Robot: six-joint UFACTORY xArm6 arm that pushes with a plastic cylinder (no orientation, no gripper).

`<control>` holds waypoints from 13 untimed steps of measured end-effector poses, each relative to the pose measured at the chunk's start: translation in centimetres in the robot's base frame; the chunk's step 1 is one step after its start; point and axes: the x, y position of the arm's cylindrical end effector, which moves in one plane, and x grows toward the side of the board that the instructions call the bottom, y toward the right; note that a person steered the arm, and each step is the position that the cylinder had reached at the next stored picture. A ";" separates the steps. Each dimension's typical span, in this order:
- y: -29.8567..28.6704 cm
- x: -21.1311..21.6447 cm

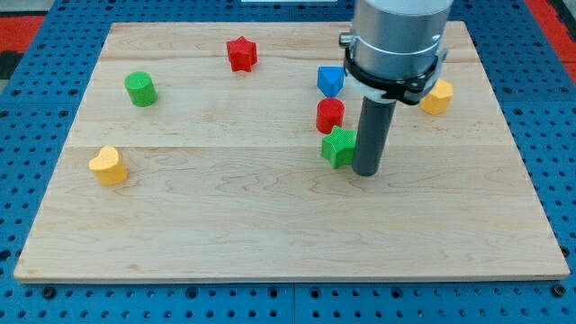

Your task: Move the green star to the red circle

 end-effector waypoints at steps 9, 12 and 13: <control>-12.9 0.7; -11.3 -7.4; -10.9 -6.0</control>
